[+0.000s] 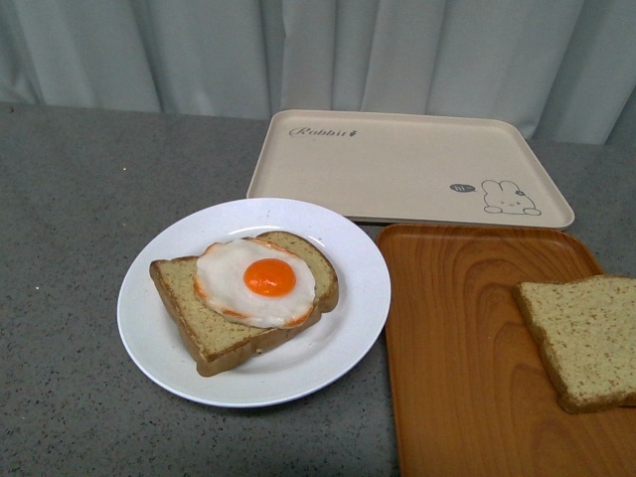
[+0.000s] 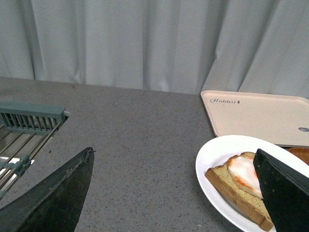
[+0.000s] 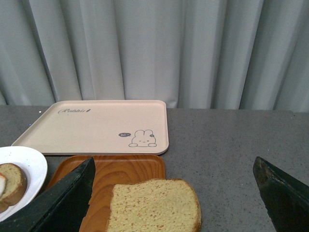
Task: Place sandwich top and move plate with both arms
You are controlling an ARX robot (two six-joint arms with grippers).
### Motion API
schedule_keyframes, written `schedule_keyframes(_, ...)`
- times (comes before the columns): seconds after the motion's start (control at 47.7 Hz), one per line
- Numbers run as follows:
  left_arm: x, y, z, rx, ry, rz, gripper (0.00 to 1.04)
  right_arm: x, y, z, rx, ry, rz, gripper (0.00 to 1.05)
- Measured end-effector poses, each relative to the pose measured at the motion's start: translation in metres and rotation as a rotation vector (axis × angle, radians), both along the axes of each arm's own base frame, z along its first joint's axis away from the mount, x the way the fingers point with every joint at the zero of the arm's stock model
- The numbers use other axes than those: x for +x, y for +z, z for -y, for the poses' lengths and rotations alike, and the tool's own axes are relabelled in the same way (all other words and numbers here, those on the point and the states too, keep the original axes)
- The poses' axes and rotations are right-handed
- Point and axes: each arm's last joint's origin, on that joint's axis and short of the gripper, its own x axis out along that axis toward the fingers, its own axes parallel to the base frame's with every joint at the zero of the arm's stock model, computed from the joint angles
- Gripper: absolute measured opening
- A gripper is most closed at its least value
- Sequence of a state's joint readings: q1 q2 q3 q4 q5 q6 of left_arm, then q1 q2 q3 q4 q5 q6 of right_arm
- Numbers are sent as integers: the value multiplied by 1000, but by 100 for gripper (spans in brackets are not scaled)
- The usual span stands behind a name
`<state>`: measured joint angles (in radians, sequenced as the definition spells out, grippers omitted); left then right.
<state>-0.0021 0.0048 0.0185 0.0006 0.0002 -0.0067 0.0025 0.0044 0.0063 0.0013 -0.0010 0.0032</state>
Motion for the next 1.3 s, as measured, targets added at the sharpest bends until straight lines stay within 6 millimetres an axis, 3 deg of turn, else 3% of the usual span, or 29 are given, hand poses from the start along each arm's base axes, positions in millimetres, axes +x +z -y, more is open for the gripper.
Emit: schedule_keyframes(1.3,0,0,0,0,0,0,98,0,0,0,0,0,0,96)
